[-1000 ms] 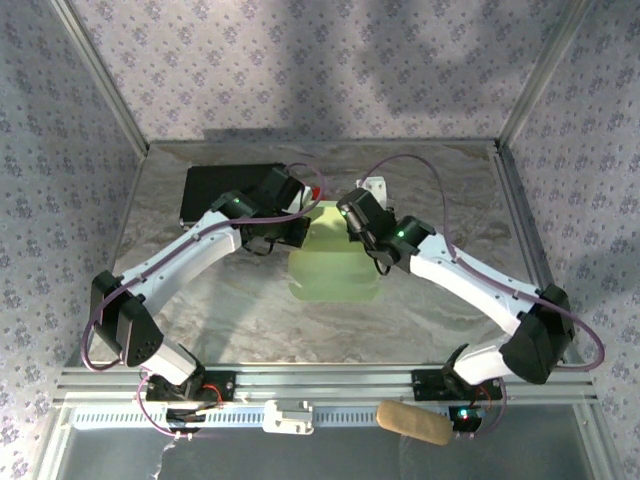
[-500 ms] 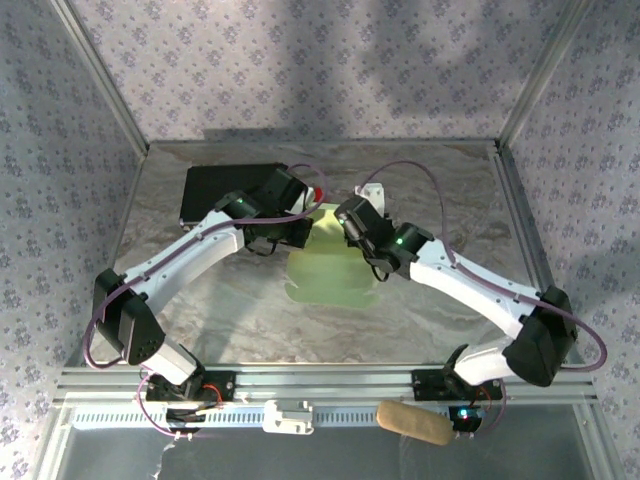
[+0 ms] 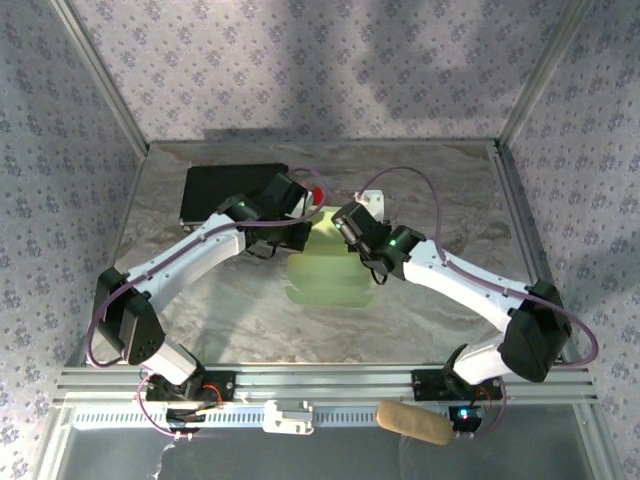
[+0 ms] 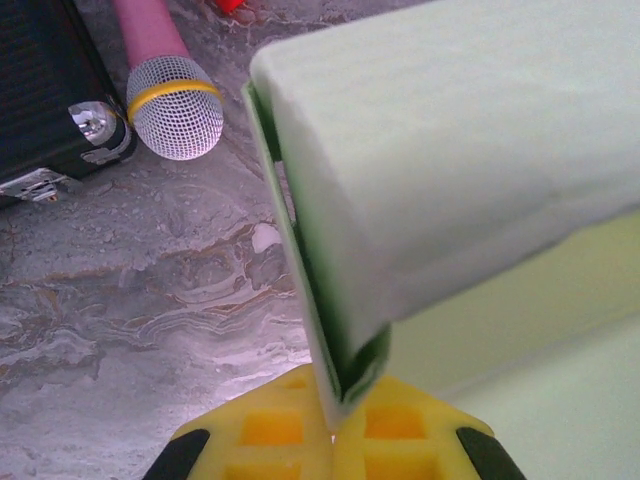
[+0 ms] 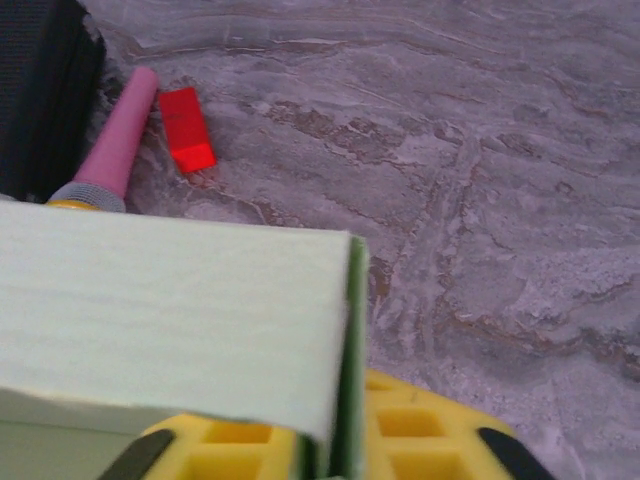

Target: Fold the paper box

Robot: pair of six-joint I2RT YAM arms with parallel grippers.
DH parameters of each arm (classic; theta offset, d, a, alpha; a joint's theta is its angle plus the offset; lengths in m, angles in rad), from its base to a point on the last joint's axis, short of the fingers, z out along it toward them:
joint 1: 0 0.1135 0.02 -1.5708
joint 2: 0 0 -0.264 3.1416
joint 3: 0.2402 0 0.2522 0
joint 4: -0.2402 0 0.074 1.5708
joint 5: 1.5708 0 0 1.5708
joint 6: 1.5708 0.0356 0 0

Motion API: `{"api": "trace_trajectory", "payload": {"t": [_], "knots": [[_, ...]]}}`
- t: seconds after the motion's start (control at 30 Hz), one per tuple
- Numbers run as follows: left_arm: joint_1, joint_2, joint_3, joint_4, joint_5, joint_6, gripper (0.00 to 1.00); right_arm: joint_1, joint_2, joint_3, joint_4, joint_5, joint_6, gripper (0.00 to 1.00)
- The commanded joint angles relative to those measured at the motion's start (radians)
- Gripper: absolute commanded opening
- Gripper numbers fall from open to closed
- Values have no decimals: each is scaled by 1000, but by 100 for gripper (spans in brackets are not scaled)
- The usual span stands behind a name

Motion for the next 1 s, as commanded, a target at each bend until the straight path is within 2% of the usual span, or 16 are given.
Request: {"api": "trace_trajectory", "payload": {"t": [0.0,0.1,0.23,0.3,0.47,0.53,0.63,0.97], "knots": [[-9,-26,-18,117,51,-11,0,19,4,26,-31,20,53,7],[-6,-42,-64,173,67,-20,0,21,3,19,-35,22,63,0],[4,-64,-135,244,76,-32,31,16,6,10,-44,14,66,0],[4,-91,-164,271,65,-34,43,9,4,6,-50,9,70,0],[2,-221,-257,339,-16,-19,53,-10,2,13,-56,-19,67,0],[10,-273,-303,392,-15,1,57,-13,10,30,-59,-27,67,0],[30,-271,-310,402,10,44,56,-15,31,63,-101,-40,70,0],[80,-245,-359,492,57,114,40,-16,50,91,-107,-83,67,0]]}}
